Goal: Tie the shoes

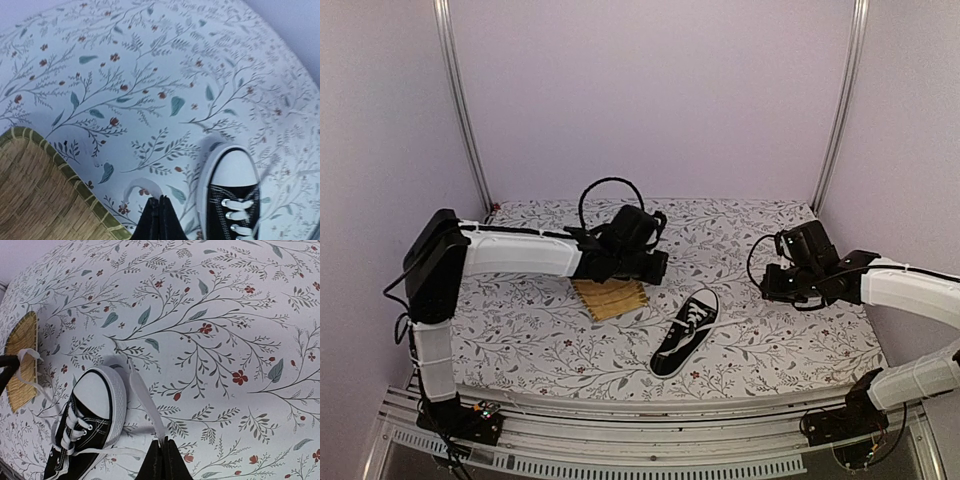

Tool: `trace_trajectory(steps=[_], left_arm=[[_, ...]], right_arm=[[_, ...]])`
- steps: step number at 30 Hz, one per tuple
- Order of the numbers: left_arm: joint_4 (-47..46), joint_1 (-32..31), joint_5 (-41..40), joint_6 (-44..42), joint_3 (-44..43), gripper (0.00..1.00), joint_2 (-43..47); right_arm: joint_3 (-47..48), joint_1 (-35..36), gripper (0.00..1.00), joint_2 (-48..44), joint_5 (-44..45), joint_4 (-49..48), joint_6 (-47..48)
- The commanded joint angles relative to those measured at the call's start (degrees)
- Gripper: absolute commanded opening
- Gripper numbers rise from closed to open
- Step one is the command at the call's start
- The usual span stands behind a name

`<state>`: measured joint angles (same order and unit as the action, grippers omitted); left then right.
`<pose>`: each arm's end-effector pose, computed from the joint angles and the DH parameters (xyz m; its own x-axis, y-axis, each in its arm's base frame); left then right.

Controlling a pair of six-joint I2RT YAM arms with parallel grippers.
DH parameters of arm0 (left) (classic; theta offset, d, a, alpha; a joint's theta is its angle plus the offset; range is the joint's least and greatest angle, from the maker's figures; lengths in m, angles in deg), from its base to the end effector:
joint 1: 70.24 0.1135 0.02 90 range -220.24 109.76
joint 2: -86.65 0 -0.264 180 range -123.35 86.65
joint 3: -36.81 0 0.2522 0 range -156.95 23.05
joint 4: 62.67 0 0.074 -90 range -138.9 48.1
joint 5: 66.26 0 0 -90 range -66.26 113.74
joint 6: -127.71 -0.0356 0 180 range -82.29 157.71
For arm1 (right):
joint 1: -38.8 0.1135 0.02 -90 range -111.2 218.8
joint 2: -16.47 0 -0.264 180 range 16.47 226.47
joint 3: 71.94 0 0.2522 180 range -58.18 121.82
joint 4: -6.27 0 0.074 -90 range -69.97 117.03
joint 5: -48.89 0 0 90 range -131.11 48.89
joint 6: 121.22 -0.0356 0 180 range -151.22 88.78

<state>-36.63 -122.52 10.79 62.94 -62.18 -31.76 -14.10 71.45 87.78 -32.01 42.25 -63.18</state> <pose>0.2876 -0.3587 0.1844 -0.6821 0.2029 -0.7026 0.4245 0.8922 -0.1545 0.2149 0.1310 0.2219 -0.7789 0.1216 -0.6152 -0.0399 0.9694 0.2422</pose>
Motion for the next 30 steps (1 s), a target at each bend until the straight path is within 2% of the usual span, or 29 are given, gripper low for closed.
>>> trace_trajectory(steps=[1,4,8,9,12,14,16,19,23,25,27,30], left_arm=[[-16.18,0.85,9.75,-1.04,7.22,0.00,11.97],[-19.48,1.10,17.22,-1.57,12.42,0.00,15.90],[-24.91,1.57,31.12,-3.20,18.18,0.00,18.63],[-26.43,1.56,33.53,-3.33,19.77,0.00,19.18],[-29.83,1.61,39.87,-3.10,22.58,0.00,20.10],[-30.88,1.57,42.82,-3.20,22.99,0.00,20.08],[-31.44,1.60,44.21,-3.28,23.00,0.00,20.14],[-32.22,1.58,44.46,-3.37,23.05,0.00,20.24],[-33.35,1.52,44.86,-2.93,23.33,0.00,20.32],[-33.81,1.50,45.33,-2.71,23.49,0.00,20.23],[-34.23,1.51,45.84,-2.26,23.53,0.00,20.22],[-34.07,1.63,45.72,-2.25,23.44,0.00,20.39]], right_arm=[[-2.74,-0.04,0.02,-4.42,-11.51,-4.77,1.41],[-5.75,-0.02,0.02,-5.73,-13.26,-5.22,-0.79],[-11.75,-0.04,0.04,-6.71,-16.23,-8.36,-4.33],[-13.15,-0.01,0.11,-7.04,-16.97,-9.10,-5.33],[-13.77,-0.04,0.56,-9.00,-16.80,-9.51,-7.36],[-13.73,-0.03,0.69,-12.02,-17.99,-11.81,-7.59],[-14.18,-0.11,0.77,-15.83,-20.53,-16.62,-7.11],[-13.37,-0.02,0.79,-16.58,-24.43,-22.43,-8.36],[-11.96,0.87,0.78,-11.37,-32.64,-31.90,-14.41],[-11.07,3.68,0.78,-8.93,-33.12,-36.80,-16.38],[-9.50,6.66,0.77,-6.42,-32.41,-38.97,-14.94],[-8.78,9.42,0.68,-2.98,-33.16,-41.38,-6.57]])
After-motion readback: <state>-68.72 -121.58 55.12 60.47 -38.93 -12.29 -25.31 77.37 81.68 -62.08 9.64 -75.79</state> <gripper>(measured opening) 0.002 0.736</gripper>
